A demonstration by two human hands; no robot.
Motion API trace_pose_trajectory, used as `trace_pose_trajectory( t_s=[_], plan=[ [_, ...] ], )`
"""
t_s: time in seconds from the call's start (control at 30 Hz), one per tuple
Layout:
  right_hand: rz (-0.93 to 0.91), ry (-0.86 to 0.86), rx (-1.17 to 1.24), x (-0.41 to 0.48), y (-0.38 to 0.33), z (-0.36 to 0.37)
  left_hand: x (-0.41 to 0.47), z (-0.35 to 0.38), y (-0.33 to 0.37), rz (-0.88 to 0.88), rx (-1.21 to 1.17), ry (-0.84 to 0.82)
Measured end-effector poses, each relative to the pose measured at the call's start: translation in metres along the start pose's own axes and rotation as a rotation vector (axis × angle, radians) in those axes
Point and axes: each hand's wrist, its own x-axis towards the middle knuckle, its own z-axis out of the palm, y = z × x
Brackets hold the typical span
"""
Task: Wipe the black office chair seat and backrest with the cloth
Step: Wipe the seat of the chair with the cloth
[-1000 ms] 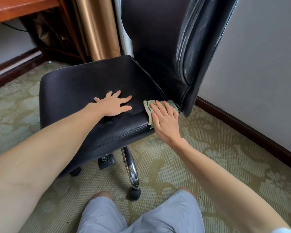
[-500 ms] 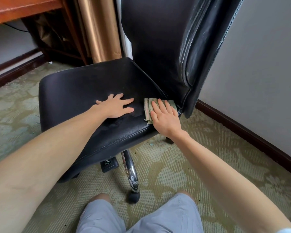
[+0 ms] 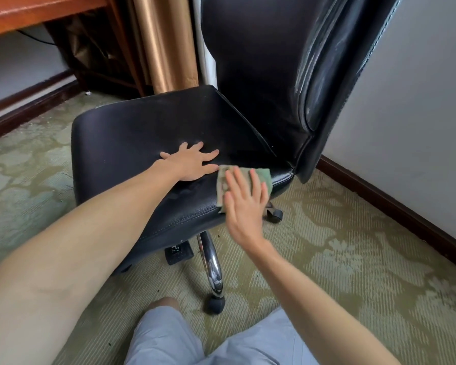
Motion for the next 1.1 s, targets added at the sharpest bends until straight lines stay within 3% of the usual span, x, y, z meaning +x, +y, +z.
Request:
trace_pose_trajectory(
  t_s=[0.17, 0.3, 0.47, 0.7, 0.9, 1.1],
  plan=[
    [-0.140, -0.037, -0.074, -0.004, 0.017, -0.002, -0.005, 0.001, -0.001, 0.009, 0.013, 0.010],
    [-0.017, -0.026, -0.133, 0.014, 0.056, -0.017, -0.018, 0.003, -0.006, 0.049, 0.009, -0.013],
    [0.094, 0.020, -0.015, 0.009, 0.031, -0.009, -0.030, 0.002, -0.005, 0.062, 0.047, -0.037],
    [0.007, -0.056, -0.001, -0.044, -0.030, 0.017, -0.029, 0.007, -0.007, 0.057, 0.073, -0.017],
    [0.045, -0.056, -0.110, -0.012, 0.020, -0.001, -0.029, 0.003, -0.008, 0.070, 0.013, -0.027],
    [0.116, -0.025, 0.082, 0.016, 0.047, -0.016, -0.020, 0.000, 0.007, 0.036, 0.019, -0.014]
  ],
)
